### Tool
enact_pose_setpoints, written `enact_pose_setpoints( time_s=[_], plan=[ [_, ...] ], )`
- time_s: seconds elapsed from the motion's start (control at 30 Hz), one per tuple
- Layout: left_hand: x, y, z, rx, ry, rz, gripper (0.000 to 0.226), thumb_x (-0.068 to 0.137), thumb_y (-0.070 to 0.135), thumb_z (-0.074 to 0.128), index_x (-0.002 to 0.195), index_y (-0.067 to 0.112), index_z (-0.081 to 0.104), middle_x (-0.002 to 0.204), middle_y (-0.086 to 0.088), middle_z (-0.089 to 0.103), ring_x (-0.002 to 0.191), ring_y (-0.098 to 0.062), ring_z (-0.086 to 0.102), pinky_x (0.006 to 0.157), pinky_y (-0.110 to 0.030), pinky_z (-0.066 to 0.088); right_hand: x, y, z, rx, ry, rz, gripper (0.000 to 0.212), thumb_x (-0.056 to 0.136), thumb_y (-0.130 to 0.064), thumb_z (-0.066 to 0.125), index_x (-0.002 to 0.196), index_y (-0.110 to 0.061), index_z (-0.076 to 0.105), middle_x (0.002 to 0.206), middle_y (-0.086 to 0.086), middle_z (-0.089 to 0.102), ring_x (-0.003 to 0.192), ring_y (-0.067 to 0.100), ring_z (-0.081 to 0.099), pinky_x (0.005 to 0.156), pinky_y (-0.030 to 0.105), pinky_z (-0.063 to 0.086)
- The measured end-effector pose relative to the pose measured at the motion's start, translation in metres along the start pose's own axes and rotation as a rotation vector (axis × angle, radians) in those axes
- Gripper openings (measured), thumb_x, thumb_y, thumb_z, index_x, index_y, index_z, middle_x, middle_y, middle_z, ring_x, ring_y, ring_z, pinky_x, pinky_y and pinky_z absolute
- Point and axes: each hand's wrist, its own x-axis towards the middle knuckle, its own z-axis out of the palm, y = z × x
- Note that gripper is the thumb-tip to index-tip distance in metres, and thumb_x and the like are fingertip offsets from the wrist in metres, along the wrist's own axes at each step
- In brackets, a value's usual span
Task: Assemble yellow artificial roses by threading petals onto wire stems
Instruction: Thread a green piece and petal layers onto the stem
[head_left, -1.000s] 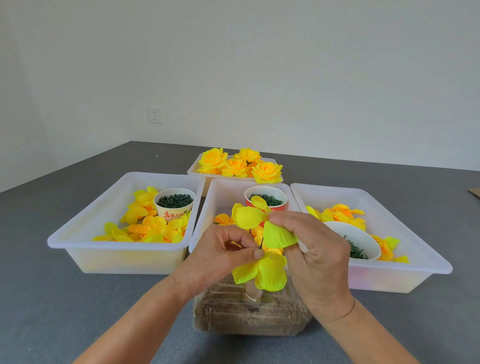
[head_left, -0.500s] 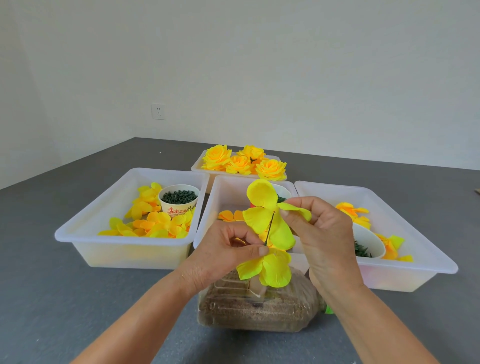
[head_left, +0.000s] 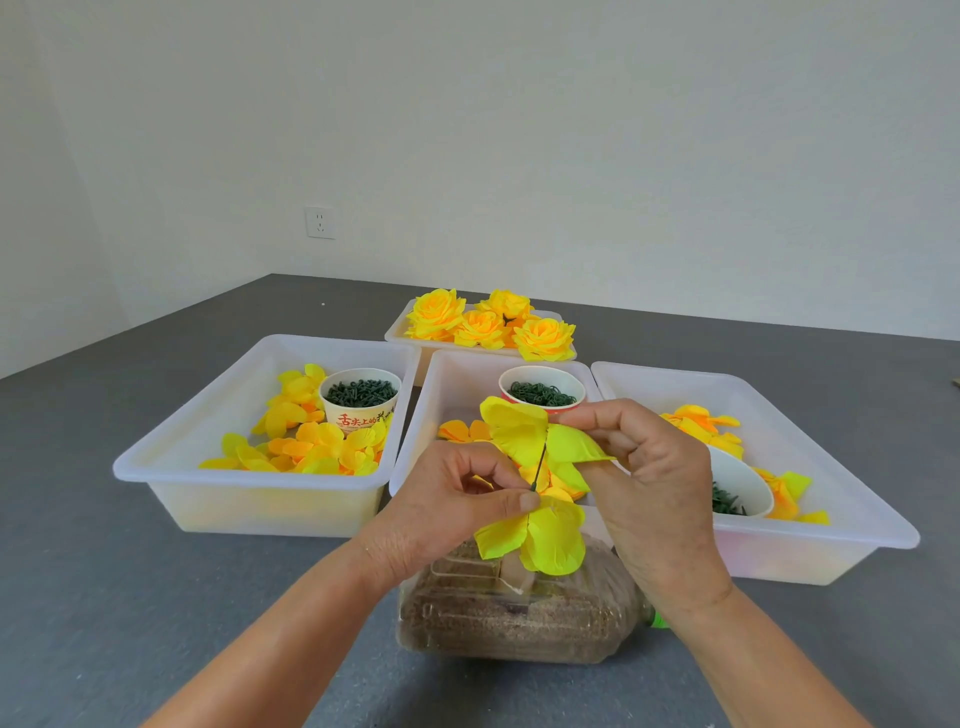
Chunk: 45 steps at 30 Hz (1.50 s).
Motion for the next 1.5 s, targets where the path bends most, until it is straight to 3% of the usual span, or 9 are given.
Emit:
enact_pose_setpoints(
  time_s=[0.13, 0.33, 0.6, 0.77, 0.83, 1.07, 1.23, 1.33, 1.5],
  plan=[
    [0.001, -0.001, 0.0, -0.001, -0.004, 0.0, 0.014, 0.074, 0.0, 0.073, 0.066, 0.009, 0.067, 0.067, 0.007, 0.062, 0.067, -0.007, 0.057, 0.066, -0.021, 0.047, 0.0, 0.003, -0.002, -0.075, 0.02, -0.047, 0.038, 0.07, 0.01, 0.066, 0.081, -0.027, 0.067, 0.081, -0.009, 0.073, 0.078, 0.007, 0.068, 0.074, 0.027, 0.055],
    [0.002, -0.002, 0.0, -0.012, -0.008, 0.002, 0.015, 0.073, 0.0, 0.073, 0.065, 0.01, 0.067, 0.068, 0.005, 0.062, 0.068, -0.008, 0.057, 0.066, -0.021, 0.047, 0.001, 0.002, -0.001, -0.142, 0.027, -0.096, 0.035, 0.063, -0.003, 0.058, 0.081, -0.032, 0.066, 0.082, -0.016, 0.07, 0.079, 0.0, 0.066, 0.073, 0.019, 0.053],
    [0.001, -0.002, 0.0, 0.008, 0.004, -0.01, 0.017, 0.074, 0.001, 0.073, 0.065, 0.015, 0.067, 0.063, 0.013, 0.063, 0.066, -0.006, 0.057, 0.067, -0.022, 0.047, 0.007, 0.007, 0.001, 0.219, 0.056, 0.097, 0.024, 0.068, 0.009, 0.071, 0.072, -0.014, 0.067, 0.069, -0.005, 0.072, 0.065, 0.005, 0.066, 0.06, 0.017, 0.052],
    [0.002, -0.001, 0.0, 0.02, -0.003, -0.01, 0.018, 0.074, 0.001, 0.074, 0.064, 0.014, 0.067, 0.062, 0.013, 0.063, 0.064, -0.003, 0.056, 0.065, -0.018, 0.046, 0.008, 0.009, 0.001, 0.357, 0.059, 0.243, 0.014, 0.059, -0.009, 0.074, 0.07, -0.016, 0.069, 0.071, 0.0, 0.073, 0.067, 0.012, 0.066, 0.063, 0.023, 0.055],
    [0.002, -0.001, 0.0, 0.022, -0.002, -0.01, 0.018, 0.073, 0.0, 0.074, 0.064, 0.014, 0.067, 0.062, 0.014, 0.062, 0.064, -0.002, 0.056, 0.065, -0.018, 0.046, 0.008, 0.009, 0.0, 0.331, 0.056, 0.221, 0.016, 0.061, -0.003, 0.075, 0.07, -0.015, 0.069, 0.071, 0.001, 0.073, 0.066, 0.012, 0.066, 0.062, 0.023, 0.055],
    [0.002, -0.001, -0.001, 0.021, -0.01, -0.01, 0.015, 0.074, 0.0, 0.073, 0.065, 0.01, 0.066, 0.066, 0.004, 0.062, 0.068, -0.01, 0.055, 0.066, -0.023, 0.046, 0.006, 0.005, -0.004, -0.222, -0.005, -0.247, 0.03, 0.067, 0.007, 0.073, 0.078, -0.021, 0.069, 0.077, -0.014, 0.07, 0.076, 0.003, 0.065, 0.071, 0.015, 0.05],
    [0.001, 0.001, -0.001, -0.006, 0.001, -0.059, 0.004, 0.075, 0.001, 0.072, 0.073, 0.0, 0.069, 0.076, -0.014, 0.065, 0.075, -0.024, 0.058, 0.076, -0.042, 0.05, 0.011, 0.004, -0.011, -0.666, -0.092, -0.736, 0.023, 0.062, 0.017, 0.067, 0.077, 0.0, 0.072, 0.081, 0.01, 0.071, 0.071, 0.029, 0.067, 0.066, 0.035, 0.051],
    [0.0, 0.005, 0.0, 0.007, 0.018, -0.078, 0.003, 0.075, 0.001, 0.072, 0.076, -0.001, 0.07, 0.082, -0.023, 0.067, 0.078, -0.028, 0.059, 0.082, -0.049, 0.05, 0.011, 0.004, -0.014, -0.719, -0.1, -0.842, 0.023, 0.064, 0.02, 0.064, 0.078, 0.003, 0.072, 0.082, 0.013, 0.071, 0.066, 0.032, 0.067, 0.06, 0.036, 0.054],
    [-0.002, 0.007, 0.001, -0.009, 0.013, -0.086, 0.004, 0.075, 0.0, 0.071, 0.078, -0.002, 0.07, 0.077, -0.015, 0.067, 0.074, -0.02, 0.058, 0.072, -0.034, 0.047, 0.01, 0.007, -0.012, -0.775, -0.122, -0.857, 0.024, 0.07, 0.016, 0.062, 0.086, 0.001, 0.071, 0.087, 0.014, 0.069, 0.072, 0.028, 0.059, 0.066, 0.033, 0.046]
  ],
)
